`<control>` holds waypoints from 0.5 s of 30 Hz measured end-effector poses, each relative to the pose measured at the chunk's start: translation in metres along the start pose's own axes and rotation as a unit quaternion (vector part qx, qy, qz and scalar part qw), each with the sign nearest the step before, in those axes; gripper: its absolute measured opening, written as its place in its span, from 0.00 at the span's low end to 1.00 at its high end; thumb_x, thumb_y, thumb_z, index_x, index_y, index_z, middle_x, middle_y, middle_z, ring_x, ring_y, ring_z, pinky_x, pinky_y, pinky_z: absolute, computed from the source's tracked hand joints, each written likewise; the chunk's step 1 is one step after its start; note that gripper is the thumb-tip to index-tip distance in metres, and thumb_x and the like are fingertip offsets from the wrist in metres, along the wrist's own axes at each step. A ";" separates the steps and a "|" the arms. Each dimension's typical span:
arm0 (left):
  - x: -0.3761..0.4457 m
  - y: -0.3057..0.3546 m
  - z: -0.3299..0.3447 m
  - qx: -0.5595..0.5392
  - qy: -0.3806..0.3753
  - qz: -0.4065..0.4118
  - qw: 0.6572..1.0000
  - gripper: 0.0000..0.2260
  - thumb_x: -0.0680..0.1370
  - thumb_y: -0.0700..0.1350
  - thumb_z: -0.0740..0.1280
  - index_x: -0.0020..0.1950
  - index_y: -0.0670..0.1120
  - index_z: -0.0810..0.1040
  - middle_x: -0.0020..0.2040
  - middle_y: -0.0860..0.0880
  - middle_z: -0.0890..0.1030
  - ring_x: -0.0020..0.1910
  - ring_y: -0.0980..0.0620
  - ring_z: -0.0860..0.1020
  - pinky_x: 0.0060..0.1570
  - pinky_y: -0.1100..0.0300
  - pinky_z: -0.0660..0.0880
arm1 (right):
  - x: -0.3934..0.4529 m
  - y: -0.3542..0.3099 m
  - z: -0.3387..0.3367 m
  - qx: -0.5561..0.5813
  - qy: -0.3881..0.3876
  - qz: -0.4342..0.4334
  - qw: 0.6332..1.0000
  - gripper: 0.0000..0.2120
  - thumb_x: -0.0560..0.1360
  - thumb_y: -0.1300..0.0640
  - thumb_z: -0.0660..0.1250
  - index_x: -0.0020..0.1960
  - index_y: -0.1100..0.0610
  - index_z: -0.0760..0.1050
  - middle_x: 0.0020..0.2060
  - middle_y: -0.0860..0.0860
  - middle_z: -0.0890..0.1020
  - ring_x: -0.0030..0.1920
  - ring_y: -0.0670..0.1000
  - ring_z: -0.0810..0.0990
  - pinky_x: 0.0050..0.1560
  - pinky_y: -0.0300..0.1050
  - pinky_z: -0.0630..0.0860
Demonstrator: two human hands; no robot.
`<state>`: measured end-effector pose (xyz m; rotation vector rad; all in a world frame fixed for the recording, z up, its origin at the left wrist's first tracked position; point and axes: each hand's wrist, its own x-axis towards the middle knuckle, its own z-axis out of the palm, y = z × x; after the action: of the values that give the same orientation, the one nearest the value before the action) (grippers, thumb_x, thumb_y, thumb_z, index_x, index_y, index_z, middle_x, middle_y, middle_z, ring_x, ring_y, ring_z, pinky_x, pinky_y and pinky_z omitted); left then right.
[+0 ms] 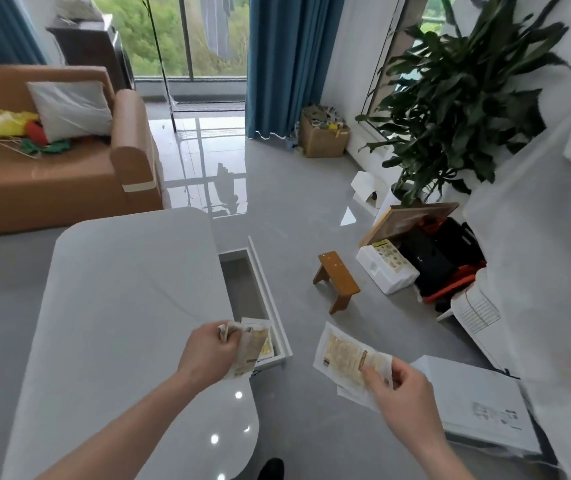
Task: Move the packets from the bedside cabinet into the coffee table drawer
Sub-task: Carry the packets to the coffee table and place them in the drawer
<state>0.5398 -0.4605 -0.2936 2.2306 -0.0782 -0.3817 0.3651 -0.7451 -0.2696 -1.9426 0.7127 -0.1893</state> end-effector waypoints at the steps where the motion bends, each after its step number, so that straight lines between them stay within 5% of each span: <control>1: 0.009 0.008 0.009 0.005 -0.003 0.002 1.000 0.17 0.78 0.44 0.65 0.29 0.54 0.73 0.25 0.55 0.73 0.27 0.56 0.69 0.31 0.58 0.65 | 0.013 0.001 -0.004 0.009 -0.002 0.005 1.000 0.02 0.78 0.52 0.75 0.47 0.45 0.86 0.41 0.37 0.88 0.42 0.37 0.86 0.37 0.33 0.80; 8: 0.054 0.034 0.051 0.014 0.008 -0.038 0.999 0.18 0.78 0.45 0.64 0.30 0.61 0.76 0.27 0.61 0.76 0.29 0.62 0.73 0.28 0.65 0.63 | 0.110 0.009 -0.011 0.012 -0.076 0.020 0.997 0.02 0.78 0.51 0.75 0.49 0.45 0.86 0.43 0.38 0.88 0.45 0.38 0.86 0.44 0.40 0.82; 15: 0.104 0.032 0.084 -0.001 0.070 -0.188 0.980 0.18 0.78 0.46 0.66 0.28 0.50 0.71 0.25 0.52 0.74 0.24 0.57 0.69 0.29 0.58 0.66 | 0.221 0.025 -0.014 0.001 -0.152 0.046 0.987 0.02 0.77 0.51 0.76 0.48 0.44 0.86 0.42 0.37 0.88 0.44 0.37 0.86 0.38 0.34 0.81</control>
<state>0.6156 -0.5633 -0.3445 2.2612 0.4248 -0.4235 0.5291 -0.8870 -0.3226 -1.8776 0.5957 0.1595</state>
